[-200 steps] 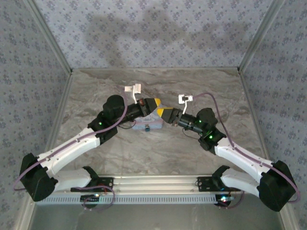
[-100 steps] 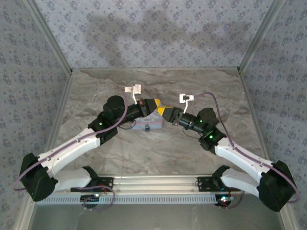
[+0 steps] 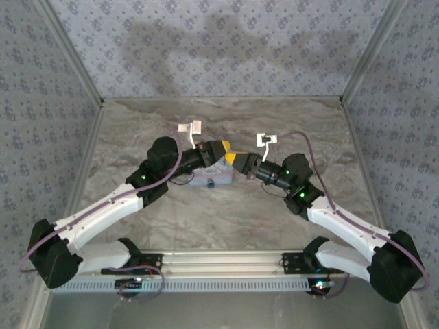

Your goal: Unlock a padlock with a key

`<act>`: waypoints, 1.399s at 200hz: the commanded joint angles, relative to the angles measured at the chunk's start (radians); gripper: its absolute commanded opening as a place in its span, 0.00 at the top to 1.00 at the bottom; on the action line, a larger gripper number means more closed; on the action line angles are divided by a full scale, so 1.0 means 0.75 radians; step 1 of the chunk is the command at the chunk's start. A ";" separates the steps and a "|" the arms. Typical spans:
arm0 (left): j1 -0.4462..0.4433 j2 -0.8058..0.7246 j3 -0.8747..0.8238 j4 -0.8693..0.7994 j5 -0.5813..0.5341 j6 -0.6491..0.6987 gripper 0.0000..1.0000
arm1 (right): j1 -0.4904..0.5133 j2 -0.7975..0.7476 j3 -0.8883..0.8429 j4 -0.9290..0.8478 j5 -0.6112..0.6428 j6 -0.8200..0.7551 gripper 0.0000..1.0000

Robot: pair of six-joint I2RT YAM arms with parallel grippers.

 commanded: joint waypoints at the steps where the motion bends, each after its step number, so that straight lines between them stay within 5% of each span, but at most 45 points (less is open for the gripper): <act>1: -0.006 -0.083 -0.001 -0.046 -0.047 0.028 0.53 | -0.020 -0.057 0.045 -0.105 0.010 -0.074 1.00; 78: 0.076 -0.308 -0.069 -0.614 -0.260 0.112 0.16 | -0.187 -0.234 0.093 -0.756 0.099 -0.336 1.00; 88: 0.076 -0.312 -0.106 -0.644 -0.254 0.096 0.02 | -0.193 -0.222 0.114 -0.848 0.148 -0.387 1.00; 143: 0.009 -0.279 -0.359 -0.616 -0.360 0.107 0.02 | -0.170 0.022 0.305 -1.133 0.366 -0.630 1.00; 190: -0.029 -0.123 -0.571 -0.317 -0.456 0.147 0.02 | -0.139 0.327 0.515 -1.208 0.505 -0.758 1.00; 280: -0.079 0.207 -0.521 -0.168 -0.597 0.254 0.02 | -0.144 0.887 0.965 -1.235 0.560 -0.871 1.00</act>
